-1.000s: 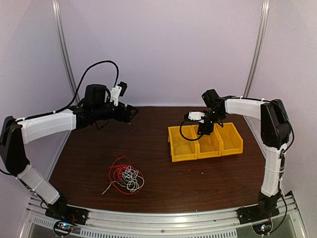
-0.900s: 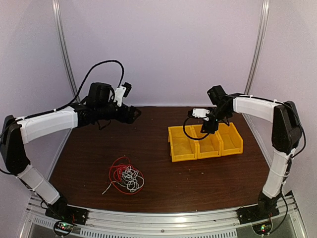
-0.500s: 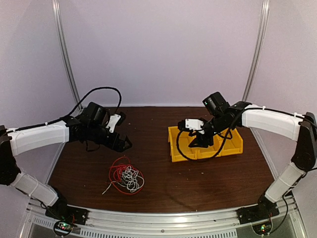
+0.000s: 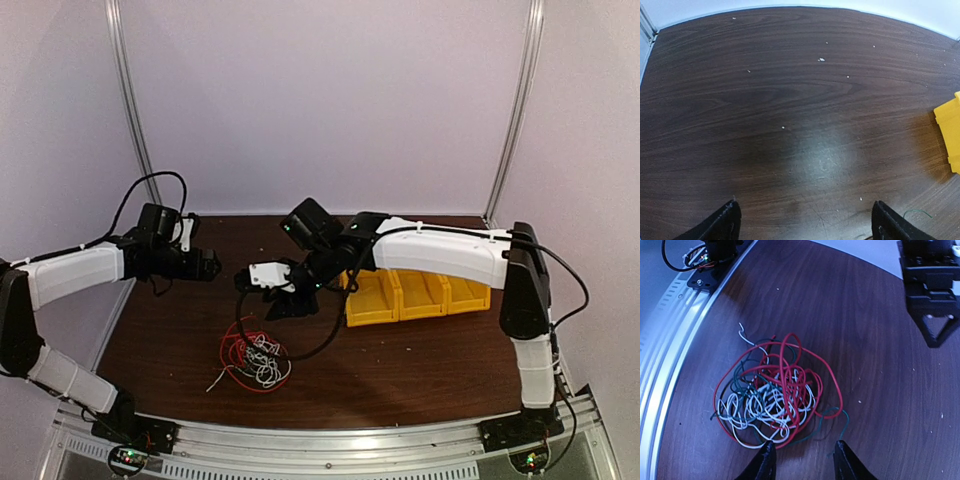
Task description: Untangle the cables
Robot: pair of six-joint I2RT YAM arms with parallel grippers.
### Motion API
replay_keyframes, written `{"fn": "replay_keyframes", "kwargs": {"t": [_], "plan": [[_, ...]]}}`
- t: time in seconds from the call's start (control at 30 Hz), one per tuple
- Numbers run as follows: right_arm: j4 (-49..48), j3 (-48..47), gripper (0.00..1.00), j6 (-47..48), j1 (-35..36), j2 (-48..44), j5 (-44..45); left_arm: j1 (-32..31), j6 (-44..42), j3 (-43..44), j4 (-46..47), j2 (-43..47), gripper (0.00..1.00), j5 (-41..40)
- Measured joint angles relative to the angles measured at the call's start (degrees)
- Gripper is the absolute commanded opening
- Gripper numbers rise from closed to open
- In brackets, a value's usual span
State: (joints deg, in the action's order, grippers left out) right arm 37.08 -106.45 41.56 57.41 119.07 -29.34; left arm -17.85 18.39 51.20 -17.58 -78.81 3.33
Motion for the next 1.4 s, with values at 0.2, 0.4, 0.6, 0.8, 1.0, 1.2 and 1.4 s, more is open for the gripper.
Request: {"fn": "replay_keyframes", "kwargs": {"t": [0.2, 0.4, 0.6, 0.8, 1.0, 1.2, 1.4], "plan": [[0.02, -6.67, 0.41, -1.57, 3.65, 7.58, -1.77, 1.25, -0.48, -2.08, 2.71, 4.59, 0.93, -3.67], [-0.13, -7.85, 0.39, -2.64, 4.24, 10.29, -3.34, 1.38, -1.14, -2.27, 4.26, 7.74, 0.93, -6.03], [-0.39, -8.04, 0.31, -3.50, 4.24, 12.02, -3.80, 1.38, -1.42, -2.34, 4.26, 7.80, 0.93, -6.19], [-1.27, -8.61, 0.17, -4.76, 4.24, 12.26, -4.09, 1.38, -1.64, -2.36, 4.24, 7.85, 0.93, -6.05], [-2.82, -9.86, 0.18, -6.32, 4.24, 13.00, -3.98, 1.38, -2.03, -2.36, 4.24, 7.85, 0.92, -5.92], [-3.23, -9.86, 0.07, -7.28, 4.24, 13.55, -3.58, 1.38, -2.34, -2.36, 4.24, 7.85, 0.92, -6.05], [-3.19, -9.86, 0.00, -7.52, 4.24, 13.99, -3.23, 1.38, -2.80, -2.54, 4.28, 7.87, 0.90, -5.92]]}}
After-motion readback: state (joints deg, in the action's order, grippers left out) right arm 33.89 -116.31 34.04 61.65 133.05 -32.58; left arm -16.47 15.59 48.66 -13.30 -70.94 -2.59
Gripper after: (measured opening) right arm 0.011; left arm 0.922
